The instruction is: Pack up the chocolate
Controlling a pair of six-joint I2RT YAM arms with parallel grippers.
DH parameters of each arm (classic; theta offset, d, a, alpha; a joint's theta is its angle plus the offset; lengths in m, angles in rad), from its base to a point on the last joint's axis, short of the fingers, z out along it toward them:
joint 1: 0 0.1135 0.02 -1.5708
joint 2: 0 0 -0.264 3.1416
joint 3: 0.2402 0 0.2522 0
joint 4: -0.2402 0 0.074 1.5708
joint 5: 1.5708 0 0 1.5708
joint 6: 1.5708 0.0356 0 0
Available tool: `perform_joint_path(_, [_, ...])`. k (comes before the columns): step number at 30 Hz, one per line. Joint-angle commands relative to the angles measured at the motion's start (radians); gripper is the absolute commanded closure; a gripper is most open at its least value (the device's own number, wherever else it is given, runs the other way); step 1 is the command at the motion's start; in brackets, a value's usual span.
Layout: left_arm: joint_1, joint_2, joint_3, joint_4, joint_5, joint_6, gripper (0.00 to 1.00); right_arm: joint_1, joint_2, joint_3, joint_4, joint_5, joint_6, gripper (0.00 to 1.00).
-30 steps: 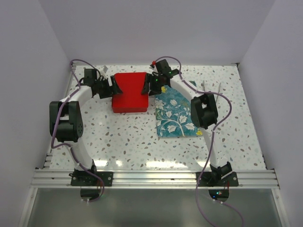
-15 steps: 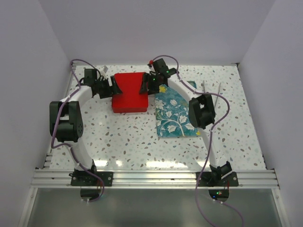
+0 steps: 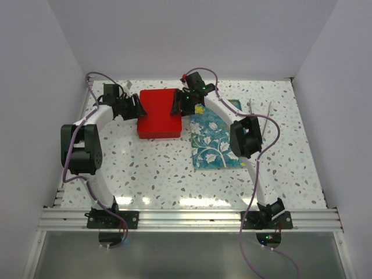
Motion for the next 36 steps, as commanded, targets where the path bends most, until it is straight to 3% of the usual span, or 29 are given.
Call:
perform_joint_path(1, [-0.004, 0.002, 0.043, 0.002, -0.014, 0.024, 0.42, 0.012, 0.005, 0.049, -0.020, 0.022, 0.000, 0.40])
perform_joint_path(5, [-0.004, -0.001, 0.043, 0.000, -0.019, 0.024, 0.44, 0.012, -0.011, 0.035, -0.037, 0.056, -0.014, 0.39])
perform_joint_path(11, [-0.005, -0.004, 0.043, -0.007, -0.036, 0.027, 0.47, 0.012, -0.039, 0.003, -0.026, 0.082, -0.011, 0.23])
perform_joint_path(24, [-0.004, -0.018, 0.043, -0.020, -0.083, 0.038, 0.51, 0.007, -0.114, -0.032, -0.017, 0.133, -0.021, 0.22])
perform_joint_path(36, [-0.005, -0.027, 0.041, -0.015, -0.082, 0.038, 0.27, 0.010, -0.160, -0.045, 0.057, 0.070, 0.031, 0.22])
